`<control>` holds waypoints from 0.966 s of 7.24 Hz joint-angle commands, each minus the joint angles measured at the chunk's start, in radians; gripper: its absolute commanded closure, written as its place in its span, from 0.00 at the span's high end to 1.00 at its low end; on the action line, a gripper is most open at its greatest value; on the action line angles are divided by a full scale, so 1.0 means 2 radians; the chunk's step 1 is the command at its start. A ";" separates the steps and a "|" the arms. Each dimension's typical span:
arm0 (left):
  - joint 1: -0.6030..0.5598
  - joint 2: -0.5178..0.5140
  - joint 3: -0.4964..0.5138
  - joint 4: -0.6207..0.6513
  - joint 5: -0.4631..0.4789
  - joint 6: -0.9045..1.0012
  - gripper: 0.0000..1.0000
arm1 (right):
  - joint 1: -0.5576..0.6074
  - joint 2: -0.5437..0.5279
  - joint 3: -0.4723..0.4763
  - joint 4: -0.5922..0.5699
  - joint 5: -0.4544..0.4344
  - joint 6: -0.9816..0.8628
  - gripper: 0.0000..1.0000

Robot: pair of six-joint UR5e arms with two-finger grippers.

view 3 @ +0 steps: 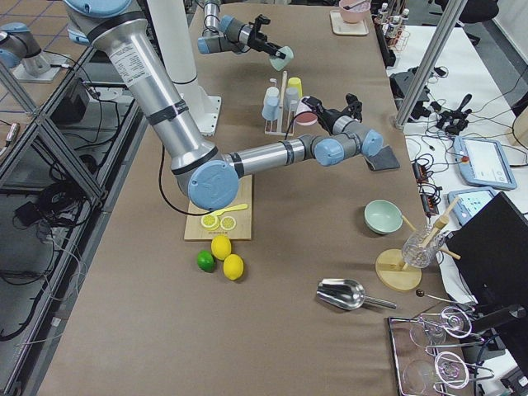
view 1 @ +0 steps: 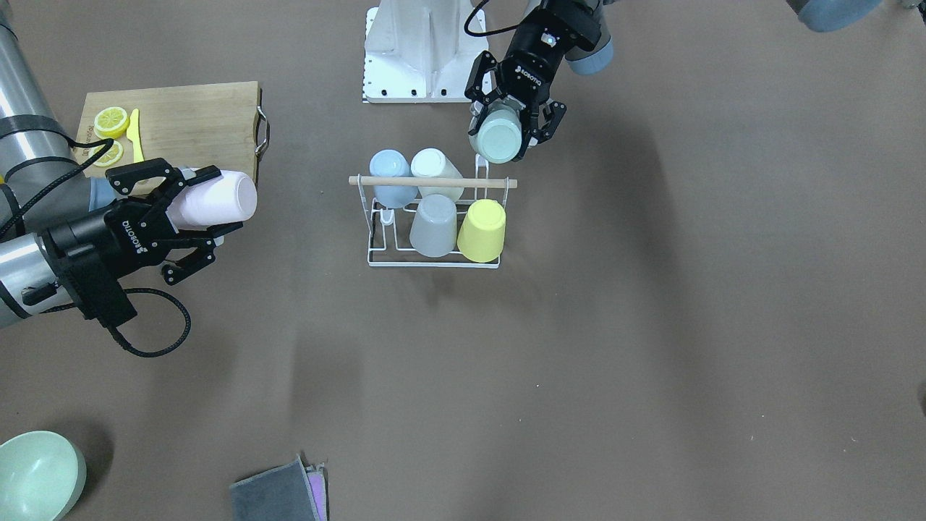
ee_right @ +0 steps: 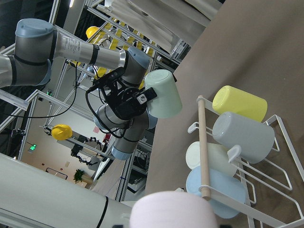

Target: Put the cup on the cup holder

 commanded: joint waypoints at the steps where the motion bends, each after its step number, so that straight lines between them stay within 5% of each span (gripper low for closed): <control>1: 0.001 -0.009 0.021 -0.006 0.008 -0.001 0.30 | 0.000 -0.003 0.000 0.000 0.001 -0.002 0.31; 7: 0.011 -0.017 0.049 -0.028 0.024 -0.002 0.30 | 0.000 -0.004 -0.001 0.000 0.000 -0.004 0.31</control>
